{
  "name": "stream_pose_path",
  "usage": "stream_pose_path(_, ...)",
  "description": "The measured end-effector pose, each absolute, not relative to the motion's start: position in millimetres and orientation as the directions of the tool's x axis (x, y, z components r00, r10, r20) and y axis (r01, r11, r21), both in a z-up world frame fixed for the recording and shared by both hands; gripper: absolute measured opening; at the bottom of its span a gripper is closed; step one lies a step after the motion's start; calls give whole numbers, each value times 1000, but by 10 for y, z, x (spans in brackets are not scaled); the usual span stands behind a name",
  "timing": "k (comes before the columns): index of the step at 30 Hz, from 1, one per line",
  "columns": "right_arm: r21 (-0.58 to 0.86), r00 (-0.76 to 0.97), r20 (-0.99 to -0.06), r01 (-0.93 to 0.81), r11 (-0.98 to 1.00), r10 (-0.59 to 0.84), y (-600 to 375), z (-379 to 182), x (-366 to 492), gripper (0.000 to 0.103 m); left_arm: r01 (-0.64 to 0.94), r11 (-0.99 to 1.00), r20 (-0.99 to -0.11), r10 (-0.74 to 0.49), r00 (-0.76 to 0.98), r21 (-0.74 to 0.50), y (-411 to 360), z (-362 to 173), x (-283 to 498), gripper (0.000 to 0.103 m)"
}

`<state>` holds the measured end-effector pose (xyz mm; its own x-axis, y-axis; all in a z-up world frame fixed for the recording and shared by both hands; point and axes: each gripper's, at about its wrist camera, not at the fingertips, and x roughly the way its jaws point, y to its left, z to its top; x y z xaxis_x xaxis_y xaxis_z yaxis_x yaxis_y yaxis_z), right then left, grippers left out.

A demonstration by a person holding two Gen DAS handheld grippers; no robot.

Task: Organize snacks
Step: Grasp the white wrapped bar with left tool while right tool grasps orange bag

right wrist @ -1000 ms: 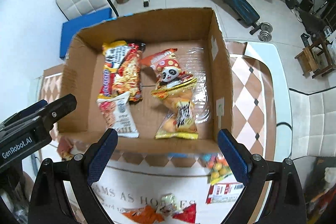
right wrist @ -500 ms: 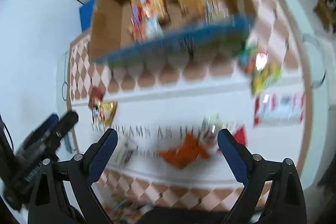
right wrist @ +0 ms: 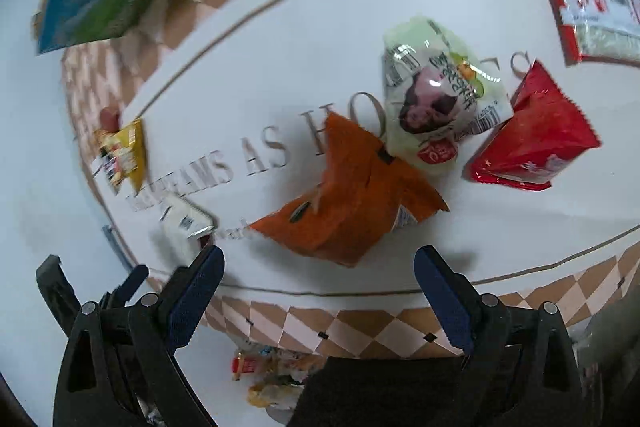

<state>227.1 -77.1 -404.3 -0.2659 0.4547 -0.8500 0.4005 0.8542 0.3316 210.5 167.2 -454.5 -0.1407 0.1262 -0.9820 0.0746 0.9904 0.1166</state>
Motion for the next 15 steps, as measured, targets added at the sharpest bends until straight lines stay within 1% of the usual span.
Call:
stream_pose_path(3, 321, -267, -845, 440, 839, 463, -759, -4185, 2282, 97, 112, 988, -980, 124, -152, 108, 1658, -4675, 2148, 90)
stream_pose_path(5, 311, -274, -848, 438, 843, 454, -720, -4250, 2301, 90, 126, 986, -980, 126, -152, 107, 1635, -4739, 2185, 90)
stream_pose_path(6, 303, -279, -851, 431, 850, 445, -707, -4263, 2310, 80, 121, 988, -982, 116, -151, 98, 1637, -4755, 2200, 85)
stream_pose_path(7, 289, -291, -858, 410, 865, 424, -674, -4281, 2317, 72, 99, 993, -984, 82, -159, 67, 1640, -4779, 2212, 74)
stream_pose_path(8, 275, -301, -865, 386, 880, 402, -646, -4292, 2326, 67, 71, 997, -983, 51, -175, 39, 1643, -4795, 2222, 69)
stream_pose_path(9, 264, -311, -872, 350, 899, 377, -613, -4297, 2332, 60, 31, 999, -980, 15, -197, 9, 1655, -4822, 2223, 66)
stream_pose_path(10, 253, -320, -879, 316, 914, 354, -576, -4304, 2333, 50, 14, 1000, -980, 14, -198, 11, 1658, -4827, 2229, 66)
stream_pose_path(11, 242, -327, -886, 278, 930, 329, -534, -4305, 2334, 46, -9, 1000, -980, 9, -198, 11, 1657, -4825, 2224, 66)
stream_pose_path(15, 198, -325, -920, 98, 975, 219, -356, -4243, 2329, 46, -138, 990, -972, -48, -230, -17, 1741, -4853, 2185, 66)
